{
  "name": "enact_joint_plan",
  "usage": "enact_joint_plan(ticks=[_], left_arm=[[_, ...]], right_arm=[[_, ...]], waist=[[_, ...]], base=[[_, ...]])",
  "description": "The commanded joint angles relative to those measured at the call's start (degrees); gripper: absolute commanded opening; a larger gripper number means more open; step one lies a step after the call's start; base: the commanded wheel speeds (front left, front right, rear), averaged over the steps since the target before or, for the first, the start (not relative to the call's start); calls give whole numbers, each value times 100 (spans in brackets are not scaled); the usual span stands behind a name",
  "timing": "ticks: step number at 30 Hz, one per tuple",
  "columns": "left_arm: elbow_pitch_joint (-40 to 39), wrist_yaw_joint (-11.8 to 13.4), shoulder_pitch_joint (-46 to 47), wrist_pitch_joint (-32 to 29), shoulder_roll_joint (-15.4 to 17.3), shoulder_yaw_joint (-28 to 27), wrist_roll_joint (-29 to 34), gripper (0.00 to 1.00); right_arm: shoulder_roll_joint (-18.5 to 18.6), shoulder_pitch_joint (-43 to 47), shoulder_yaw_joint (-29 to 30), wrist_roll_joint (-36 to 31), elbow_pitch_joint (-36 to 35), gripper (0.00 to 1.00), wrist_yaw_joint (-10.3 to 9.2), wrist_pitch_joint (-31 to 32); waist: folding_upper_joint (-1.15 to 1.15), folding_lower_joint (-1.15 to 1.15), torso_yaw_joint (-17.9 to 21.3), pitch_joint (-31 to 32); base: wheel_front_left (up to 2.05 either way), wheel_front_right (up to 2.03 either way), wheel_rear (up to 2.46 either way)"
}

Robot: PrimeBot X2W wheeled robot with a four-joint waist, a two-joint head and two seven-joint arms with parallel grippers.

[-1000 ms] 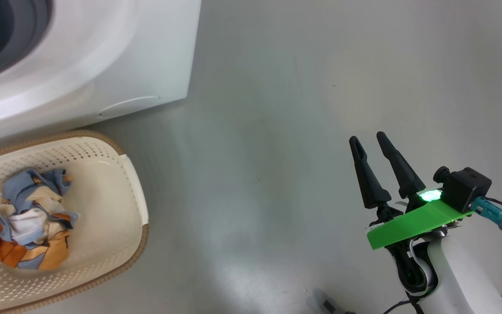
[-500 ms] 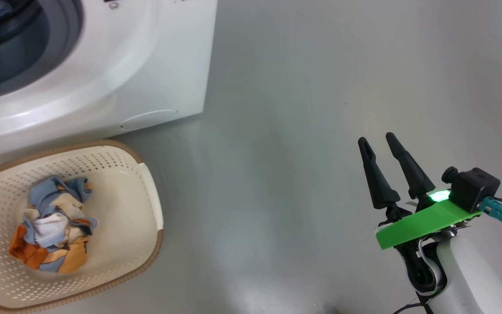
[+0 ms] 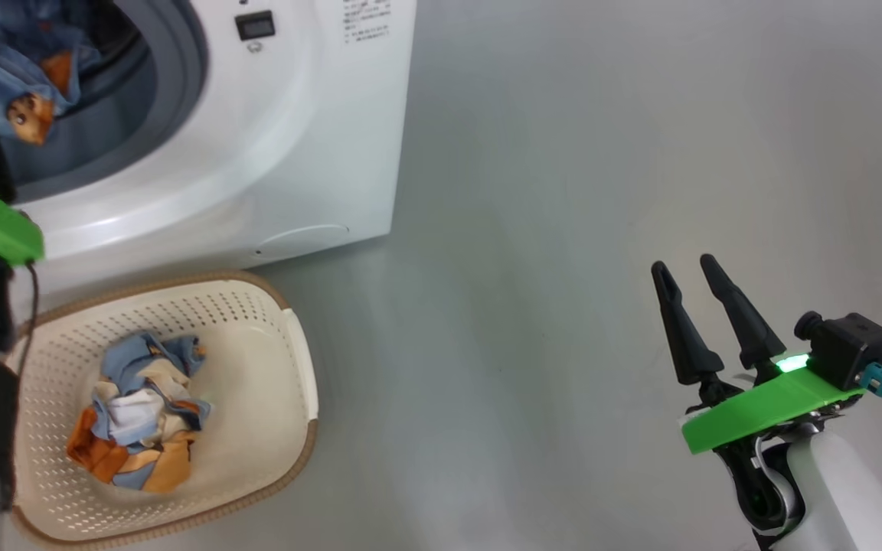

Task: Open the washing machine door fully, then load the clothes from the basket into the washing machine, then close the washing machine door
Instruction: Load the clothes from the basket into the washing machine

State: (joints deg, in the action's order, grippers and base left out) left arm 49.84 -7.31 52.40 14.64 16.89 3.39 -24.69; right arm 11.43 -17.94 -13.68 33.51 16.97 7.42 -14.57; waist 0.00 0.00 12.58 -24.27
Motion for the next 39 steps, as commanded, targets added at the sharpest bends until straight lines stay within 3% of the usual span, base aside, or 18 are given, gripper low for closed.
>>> enact_joint_plan(ticks=[1,20,39], left_arm=[[-261,8,-212,35,194,-213,130,100],[-1400,-16,-1930,36,-508,-1116,728,100],[-2430,-17,-3463,36,-827,-1289,946,100]], right_arm=[[105,165,-86,62,-98,100,7,-43],[413,594,53,128,-44,100,7,-43],[613,1064,165,181,-53,100,7,-43]], waist=[[0,0,-102,181],[0,0,-494,917],[0,0,-835,1447]], base=[[0,0,0],[0,0,0],[0,0,0]])
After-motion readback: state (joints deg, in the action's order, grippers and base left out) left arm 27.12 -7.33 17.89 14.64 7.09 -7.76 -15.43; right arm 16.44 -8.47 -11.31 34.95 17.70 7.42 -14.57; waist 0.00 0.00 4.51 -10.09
